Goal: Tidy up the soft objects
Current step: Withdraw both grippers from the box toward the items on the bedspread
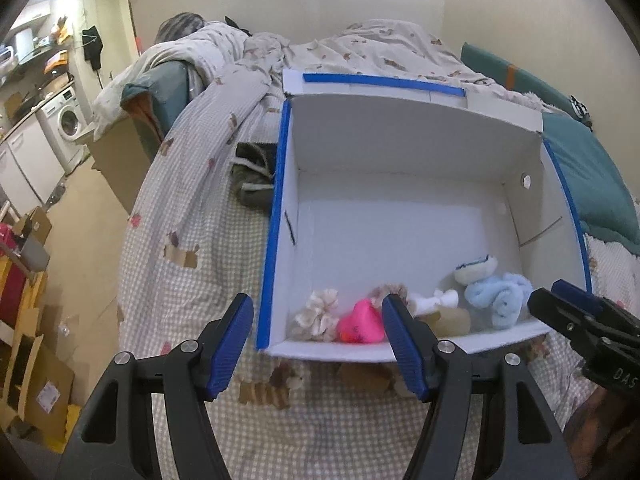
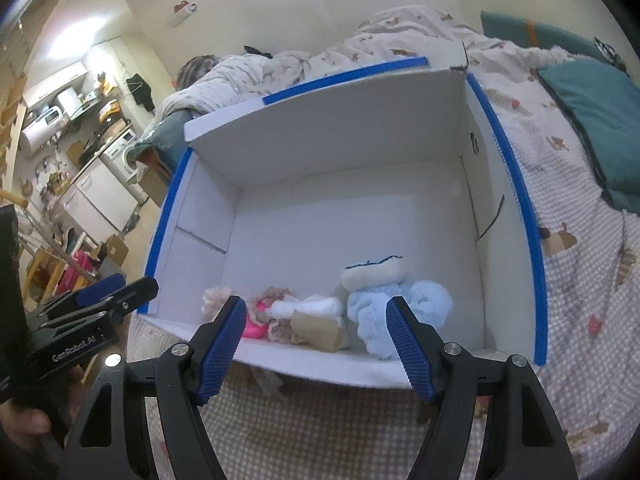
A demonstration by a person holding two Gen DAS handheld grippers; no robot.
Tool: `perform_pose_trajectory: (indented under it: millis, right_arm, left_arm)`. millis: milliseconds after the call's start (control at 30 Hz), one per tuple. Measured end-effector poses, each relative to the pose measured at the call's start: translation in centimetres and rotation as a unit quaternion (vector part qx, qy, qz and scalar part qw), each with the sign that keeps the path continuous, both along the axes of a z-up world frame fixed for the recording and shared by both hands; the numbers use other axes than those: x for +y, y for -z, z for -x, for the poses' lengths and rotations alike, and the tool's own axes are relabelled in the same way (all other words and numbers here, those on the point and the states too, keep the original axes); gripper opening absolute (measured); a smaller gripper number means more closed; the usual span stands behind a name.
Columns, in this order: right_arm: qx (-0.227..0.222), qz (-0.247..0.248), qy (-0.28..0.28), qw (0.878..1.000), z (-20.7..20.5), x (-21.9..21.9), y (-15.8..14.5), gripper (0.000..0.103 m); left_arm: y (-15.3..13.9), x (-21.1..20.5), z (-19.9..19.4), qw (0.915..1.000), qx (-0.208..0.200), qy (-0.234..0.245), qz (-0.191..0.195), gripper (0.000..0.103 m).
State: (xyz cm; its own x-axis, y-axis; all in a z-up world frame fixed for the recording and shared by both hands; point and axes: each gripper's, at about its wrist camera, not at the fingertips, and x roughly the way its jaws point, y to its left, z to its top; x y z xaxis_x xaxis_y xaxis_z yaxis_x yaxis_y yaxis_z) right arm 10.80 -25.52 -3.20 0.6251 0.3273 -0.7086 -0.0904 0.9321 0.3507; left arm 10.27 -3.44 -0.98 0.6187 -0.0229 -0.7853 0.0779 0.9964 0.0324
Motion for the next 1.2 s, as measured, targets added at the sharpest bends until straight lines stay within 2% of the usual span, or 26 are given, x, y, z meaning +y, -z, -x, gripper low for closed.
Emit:
perform_pose_trajectory:
  millis: [167, 400, 733, 900, 1033, 1200]
  right_arm:
    - [0.011, 0.004, 0.003, 1.000, 1.3, 0.4, 0.5, 0.076]
    - [0.000, 0.024, -0.008, 1.000, 3.4, 1.7, 0.1, 0.076]
    - [0.027, 0.005, 0.003, 1.000, 5.0, 1.5, 1.1, 0.076]
    - [0.033, 0.013, -0.003, 0.999, 5.1, 1.8, 1.4, 0.076]
    - [0.043, 0.016, -0.006, 0.999, 4.9, 2.3, 2.1, 0.076]
    - [0.053, 0.018, -0.013, 0.998, 4.5, 2.8, 2.8, 0.076]
  left_arm:
    - [-0.4, 0.5, 1.7, 0.9999, -0.009, -0.010, 0.001, 0.064]
    - [0.1, 1.4, 3.5, 0.9997, -0.002, -0.023, -0.001, 0.064]
    - [0.7, 2.4, 4.7, 0.9989, 0.017, -0.043, 0.004, 0.064]
    - [1.6, 3.7, 4.8, 0.9964, 0.047, -0.060, 0.037, 0.064]
    - [2.4, 4.2, 4.6, 0.9941, 0.069, -0.074, 0.039, 0.064]
    - [2.3, 4.6, 4.6, 0.9926, 0.055, -0.101, 0.038, 0.064]
